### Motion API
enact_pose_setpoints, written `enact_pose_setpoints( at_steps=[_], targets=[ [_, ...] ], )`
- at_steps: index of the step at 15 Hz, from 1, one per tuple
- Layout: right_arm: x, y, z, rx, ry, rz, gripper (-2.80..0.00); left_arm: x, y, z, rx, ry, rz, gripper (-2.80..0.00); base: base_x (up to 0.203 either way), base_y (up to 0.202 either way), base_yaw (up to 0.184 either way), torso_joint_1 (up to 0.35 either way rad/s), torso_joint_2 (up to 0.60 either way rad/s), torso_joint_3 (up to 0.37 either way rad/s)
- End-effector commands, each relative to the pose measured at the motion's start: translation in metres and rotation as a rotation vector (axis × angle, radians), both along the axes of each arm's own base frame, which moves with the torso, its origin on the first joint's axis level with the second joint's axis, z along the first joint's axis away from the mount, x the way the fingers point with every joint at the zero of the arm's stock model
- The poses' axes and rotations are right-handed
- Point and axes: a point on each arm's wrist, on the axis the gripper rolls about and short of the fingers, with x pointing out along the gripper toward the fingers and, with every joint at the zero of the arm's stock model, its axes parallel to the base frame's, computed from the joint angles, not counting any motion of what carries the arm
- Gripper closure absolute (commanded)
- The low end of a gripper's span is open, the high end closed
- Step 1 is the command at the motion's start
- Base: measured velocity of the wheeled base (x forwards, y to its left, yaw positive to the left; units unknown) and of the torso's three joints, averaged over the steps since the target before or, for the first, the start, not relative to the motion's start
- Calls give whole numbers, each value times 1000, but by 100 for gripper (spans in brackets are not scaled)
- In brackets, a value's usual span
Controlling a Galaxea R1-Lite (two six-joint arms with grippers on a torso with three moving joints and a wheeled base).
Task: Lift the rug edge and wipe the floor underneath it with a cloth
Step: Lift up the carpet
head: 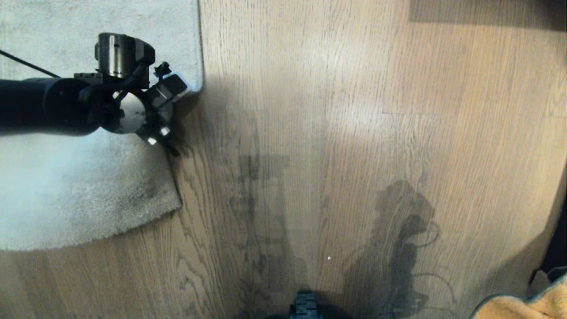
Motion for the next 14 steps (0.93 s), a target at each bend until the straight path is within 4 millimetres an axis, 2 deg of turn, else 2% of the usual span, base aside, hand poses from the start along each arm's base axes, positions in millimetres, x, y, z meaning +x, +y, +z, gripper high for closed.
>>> enact_pose_setpoints(
  at_steps=[1,7,14],
  targets=[
    [0,0,0,-2,1,1,0,2,-2,2,2,-8,-4,-280,0,0,0,0,0,0],
    [0,0,0,-1,1,1,0,0,-4,17,-6,-55,-9,-280,0,0,0,0,0,0],
    [0,0,0,-1,1,1,0,-7,-27,24,3,-84,-29,-280,0,0,0,0,0,0]
  ],
)
